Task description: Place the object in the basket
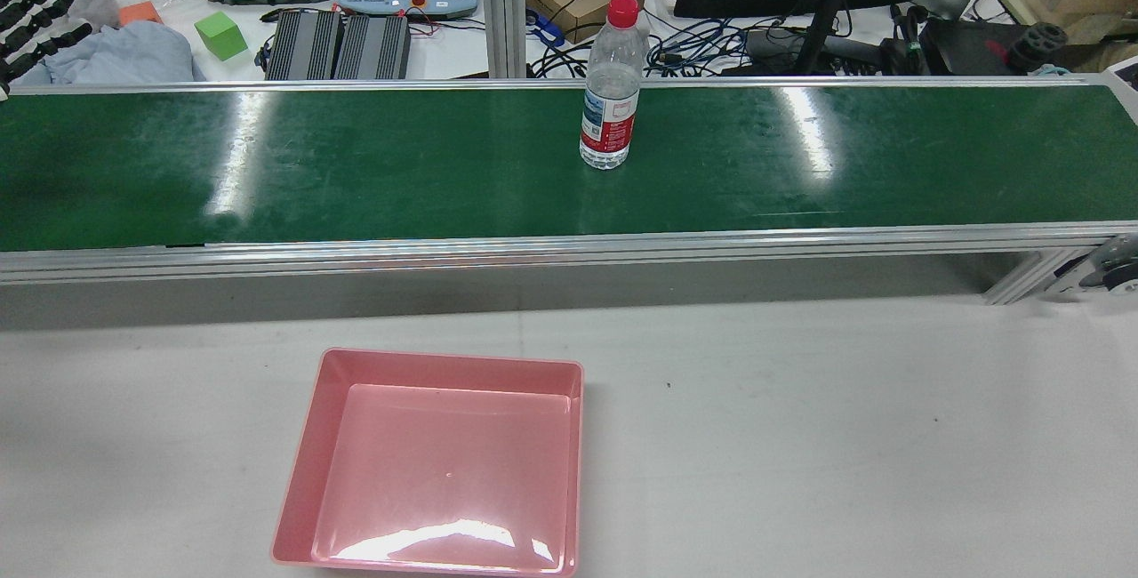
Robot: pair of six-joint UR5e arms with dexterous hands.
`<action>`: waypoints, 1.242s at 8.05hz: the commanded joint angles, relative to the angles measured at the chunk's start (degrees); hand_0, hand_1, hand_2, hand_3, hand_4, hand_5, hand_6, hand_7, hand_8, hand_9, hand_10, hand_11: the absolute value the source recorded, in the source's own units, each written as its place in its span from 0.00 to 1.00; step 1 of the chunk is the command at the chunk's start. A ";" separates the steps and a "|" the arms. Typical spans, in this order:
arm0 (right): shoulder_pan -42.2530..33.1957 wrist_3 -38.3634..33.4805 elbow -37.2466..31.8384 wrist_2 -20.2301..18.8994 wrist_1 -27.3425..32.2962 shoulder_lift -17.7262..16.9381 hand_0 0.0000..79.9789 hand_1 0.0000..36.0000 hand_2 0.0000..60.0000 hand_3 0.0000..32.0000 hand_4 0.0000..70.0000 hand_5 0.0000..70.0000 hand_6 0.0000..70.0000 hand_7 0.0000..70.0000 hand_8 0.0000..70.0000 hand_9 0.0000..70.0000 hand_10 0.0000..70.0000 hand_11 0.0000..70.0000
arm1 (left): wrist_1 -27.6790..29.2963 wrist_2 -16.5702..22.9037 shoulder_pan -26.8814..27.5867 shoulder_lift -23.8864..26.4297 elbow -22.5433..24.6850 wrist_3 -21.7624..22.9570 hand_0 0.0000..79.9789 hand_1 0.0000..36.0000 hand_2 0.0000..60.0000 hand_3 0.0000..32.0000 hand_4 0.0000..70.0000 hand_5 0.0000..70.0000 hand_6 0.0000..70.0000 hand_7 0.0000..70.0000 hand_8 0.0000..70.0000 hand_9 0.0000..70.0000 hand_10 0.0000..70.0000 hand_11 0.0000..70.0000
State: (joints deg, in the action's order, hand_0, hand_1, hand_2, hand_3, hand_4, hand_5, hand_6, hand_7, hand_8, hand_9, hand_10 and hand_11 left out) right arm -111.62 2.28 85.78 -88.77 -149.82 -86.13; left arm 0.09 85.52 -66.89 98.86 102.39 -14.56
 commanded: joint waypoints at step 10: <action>0.00 0.00 0.00 0.00 -0.03 0.00 0.00 0.00 0.00 0.00 0.00 0.00 0.00 0.00 0.00 0.00 0.00 0.00 | -6.94 -1.23 9.49 7.40 -0.53 -6.35 0.64 0.35 0.00 0.00 0.19 0.28 0.05 0.02 0.03 0.00 0.11 0.18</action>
State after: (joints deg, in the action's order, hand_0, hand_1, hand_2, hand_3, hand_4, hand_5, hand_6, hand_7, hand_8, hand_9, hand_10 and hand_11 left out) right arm -111.62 2.28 85.76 -88.77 -149.83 -86.13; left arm -6.31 84.78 -59.26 105.60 102.10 -20.39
